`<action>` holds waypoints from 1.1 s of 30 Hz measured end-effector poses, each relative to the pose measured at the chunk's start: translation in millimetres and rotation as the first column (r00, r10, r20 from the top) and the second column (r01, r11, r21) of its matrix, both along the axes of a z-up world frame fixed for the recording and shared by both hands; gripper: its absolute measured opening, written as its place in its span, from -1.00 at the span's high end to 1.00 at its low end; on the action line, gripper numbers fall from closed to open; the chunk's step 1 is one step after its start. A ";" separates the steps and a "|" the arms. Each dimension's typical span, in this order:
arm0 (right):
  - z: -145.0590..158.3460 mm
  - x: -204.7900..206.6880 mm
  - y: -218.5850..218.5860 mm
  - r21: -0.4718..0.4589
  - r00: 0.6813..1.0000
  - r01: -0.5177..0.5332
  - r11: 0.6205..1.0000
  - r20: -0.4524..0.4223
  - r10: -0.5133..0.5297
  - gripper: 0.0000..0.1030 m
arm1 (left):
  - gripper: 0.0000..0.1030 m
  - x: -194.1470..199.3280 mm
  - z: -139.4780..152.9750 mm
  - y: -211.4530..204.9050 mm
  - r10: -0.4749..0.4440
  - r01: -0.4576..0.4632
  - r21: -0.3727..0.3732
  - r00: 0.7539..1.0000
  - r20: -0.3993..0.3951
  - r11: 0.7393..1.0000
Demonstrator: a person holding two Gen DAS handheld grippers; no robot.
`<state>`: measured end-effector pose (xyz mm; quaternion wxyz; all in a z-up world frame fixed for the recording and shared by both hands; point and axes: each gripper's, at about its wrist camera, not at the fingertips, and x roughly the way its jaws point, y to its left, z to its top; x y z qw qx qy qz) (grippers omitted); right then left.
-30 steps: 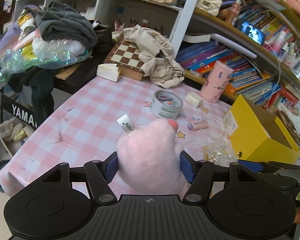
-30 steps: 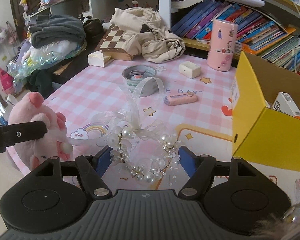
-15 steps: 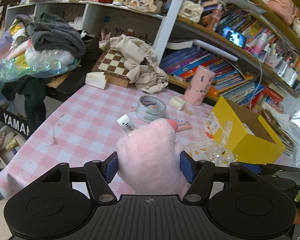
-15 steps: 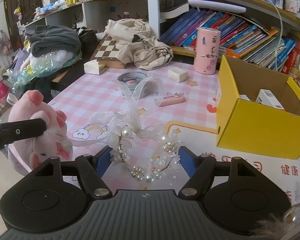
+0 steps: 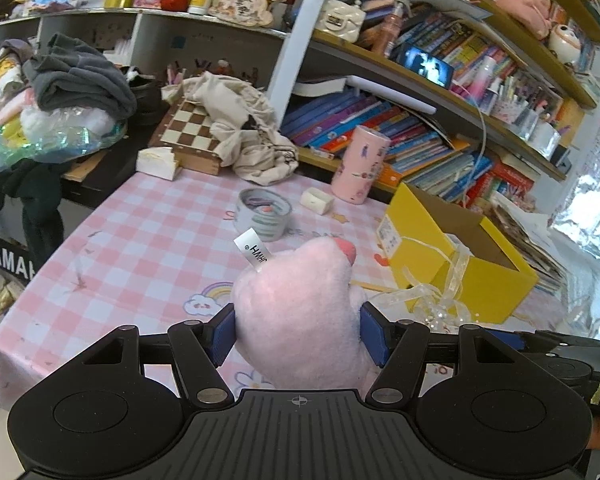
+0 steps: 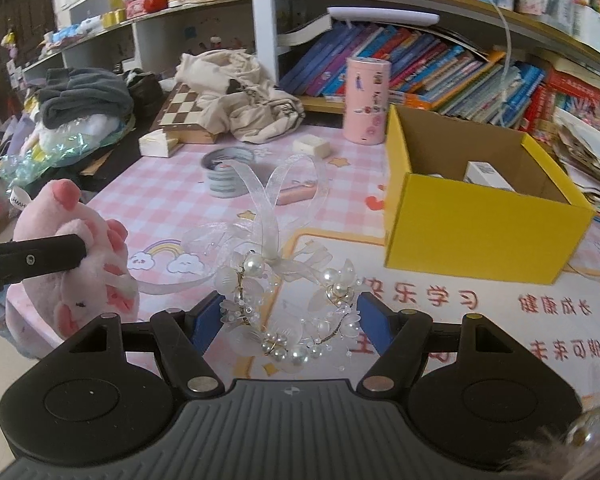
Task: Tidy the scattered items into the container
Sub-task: 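Carry the plush pig and pearl headband over the yellow box with both grippers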
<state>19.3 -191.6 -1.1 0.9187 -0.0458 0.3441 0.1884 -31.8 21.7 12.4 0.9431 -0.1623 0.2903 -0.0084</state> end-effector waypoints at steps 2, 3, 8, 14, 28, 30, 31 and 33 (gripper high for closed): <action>-0.3 -2.1 -5.7 0.002 1.000 0.018 1.000 -0.002 -0.018 -0.36 | -0.23 1.2 -0.2 -3.8 -0.017 0.017 -0.001 1.000 -0.002 1.000; -0.3 -3.0 -8.6 0.003 1.000 0.028 1.000 -0.002 -0.028 -0.36 | -0.23 1.9 -0.3 -5.7 -0.023 0.023 -0.001 1.000 -0.002 1.000; -1.0 -7.5 -21.6 0.002 0.998 0.067 0.998 -0.006 -0.067 -0.36 | -0.23 6.3 -1.5 -15.8 -0.059 0.059 -0.003 0.998 -0.004 0.998; -1.6 -10.6 -39.0 0.001 0.994 0.111 0.994 -0.010 -0.111 -0.36 | -0.23 11.9 -2.1 -30.7 -0.100 0.100 -0.004 0.995 -0.006 0.995; -5.0 -11.3 -87.0 0.002 0.980 0.198 0.980 -0.032 -0.197 -0.36 | -0.23 29.5 -2.7 -73.6 -0.185 0.185 -0.001 0.982 -0.023 0.983; -5.4 -10.4 -94.1 0.004 0.978 0.207 0.978 -0.035 -0.207 -0.36 | -0.23 32.2 -3.0 -80.5 -0.197 0.197 0.001 0.980 -0.027 0.980; -5.6 -9.8 -98.0 0.004 0.976 0.213 0.977 -0.036 -0.213 -0.36 | -0.23 33.5 -3.2 -84.0 -0.203 0.203 0.002 0.979 -0.030 0.979; -6.1 -8.4 -104.5 0.006 0.975 0.221 0.975 -0.040 -0.221 -0.36 | -0.23 36.2 -3.5 -90.8 -0.212 0.212 0.004 0.977 -0.034 0.977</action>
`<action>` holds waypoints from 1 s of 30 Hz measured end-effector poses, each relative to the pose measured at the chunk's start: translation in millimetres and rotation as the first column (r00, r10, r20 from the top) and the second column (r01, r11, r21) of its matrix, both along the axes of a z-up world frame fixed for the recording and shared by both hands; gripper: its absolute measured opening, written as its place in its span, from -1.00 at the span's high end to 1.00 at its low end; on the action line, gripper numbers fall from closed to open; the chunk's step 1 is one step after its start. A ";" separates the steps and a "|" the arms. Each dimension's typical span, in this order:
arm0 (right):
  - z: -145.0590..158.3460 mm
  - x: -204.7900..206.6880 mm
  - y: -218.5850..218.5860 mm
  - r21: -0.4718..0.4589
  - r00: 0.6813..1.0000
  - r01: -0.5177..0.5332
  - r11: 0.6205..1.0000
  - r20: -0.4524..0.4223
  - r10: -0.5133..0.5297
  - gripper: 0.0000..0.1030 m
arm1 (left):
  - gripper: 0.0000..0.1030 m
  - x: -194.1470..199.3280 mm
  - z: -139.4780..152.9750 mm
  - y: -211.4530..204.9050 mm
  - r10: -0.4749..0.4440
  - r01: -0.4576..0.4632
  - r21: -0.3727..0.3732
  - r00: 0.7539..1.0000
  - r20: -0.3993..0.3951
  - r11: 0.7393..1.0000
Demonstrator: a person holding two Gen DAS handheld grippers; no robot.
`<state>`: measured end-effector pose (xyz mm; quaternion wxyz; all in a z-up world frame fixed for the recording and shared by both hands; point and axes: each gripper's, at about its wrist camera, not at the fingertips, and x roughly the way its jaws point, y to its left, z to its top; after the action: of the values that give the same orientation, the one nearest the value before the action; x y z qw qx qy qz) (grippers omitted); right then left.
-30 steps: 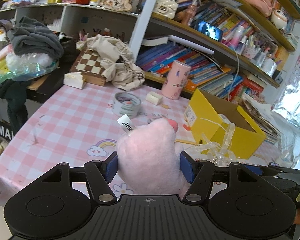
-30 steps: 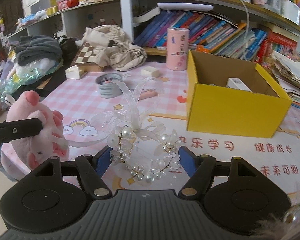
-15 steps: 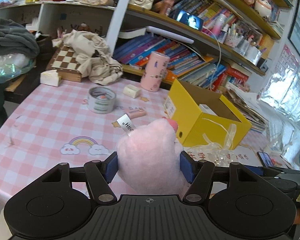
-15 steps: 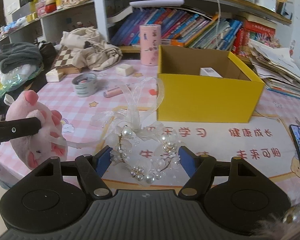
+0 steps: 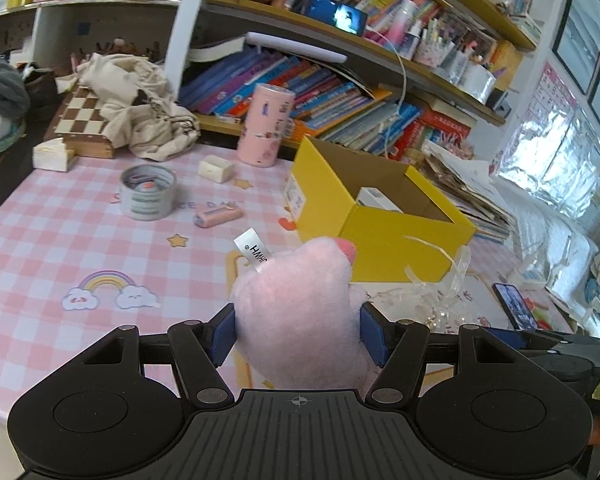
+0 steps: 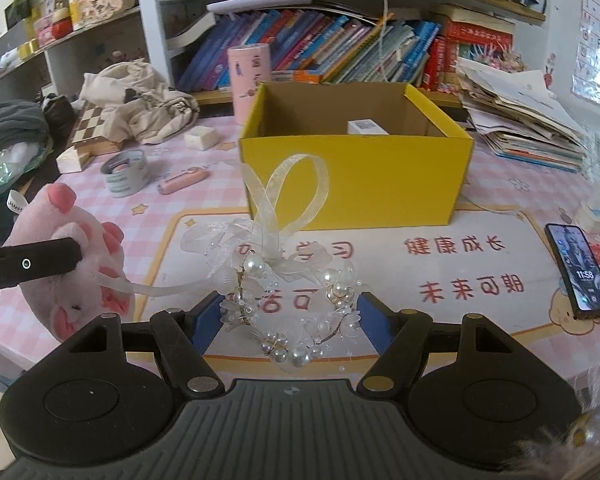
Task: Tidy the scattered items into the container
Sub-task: 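Carry the plush pig and pearl headband over the yellow box with both grippers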
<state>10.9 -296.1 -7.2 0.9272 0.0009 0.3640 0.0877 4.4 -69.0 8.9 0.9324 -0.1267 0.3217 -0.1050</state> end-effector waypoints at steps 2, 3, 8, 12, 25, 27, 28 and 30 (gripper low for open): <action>-0.5 1.2 -5.9 0.002 1.000 0.007 1.000 -0.004 -0.006 -0.36 | -0.23 2.7 -0.2 -6.7 -0.007 0.007 0.003 1.000 -0.003 1.000; -0.9 2.1 -8.7 0.003 1.000 0.009 1.000 -0.006 -0.009 -0.36 | -0.23 4.1 -0.3 -9.7 -0.010 0.010 0.004 1.000 -0.005 1.000; -1.7 7.2 -23.2 0.007 1.000 0.019 1.000 -0.010 -0.019 -0.36 | -0.23 12.0 -1.2 -24.5 -0.024 0.024 0.010 1.000 -0.014 1.000; -2.1 13.2 -35.6 0.010 1.000 0.026 1.000 -0.014 -0.026 -0.36 | -0.23 20.3 -2.3 -36.8 -0.037 0.037 0.012 0.999 -0.022 0.999; -6.8 42.5 -79.1 0.011 0.998 0.060 0.998 -0.036 -0.059 -0.36 | -0.23 53.6 -8.0 -82.3 -0.083 0.084 0.018 0.995 -0.047 0.996; -7.4 47.1 -84.9 0.008 0.997 0.063 0.998 -0.034 -0.063 -0.36 | -0.23 58.5 -8.6 -89.4 -0.093 0.094 0.022 0.994 -0.049 0.995; -7.1 48.9 -86.7 0.002 0.998 0.062 0.998 -0.029 -0.062 -0.36 | -0.23 61.2 -8.5 -93.4 -0.100 0.101 0.023 0.994 -0.047 0.995; -5.9 52.9 -90.6 -0.009 0.998 0.055 0.998 -0.014 -0.055 -0.36 | -0.23 65.5 -7.6 -101.1 -0.112 0.113 0.031 0.993 -0.037 0.993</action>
<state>63.8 -386.7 -13.0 0.9267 0.0079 0.3709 0.0606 69.8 -170.1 1.3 0.9211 -0.0946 0.3466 -0.1498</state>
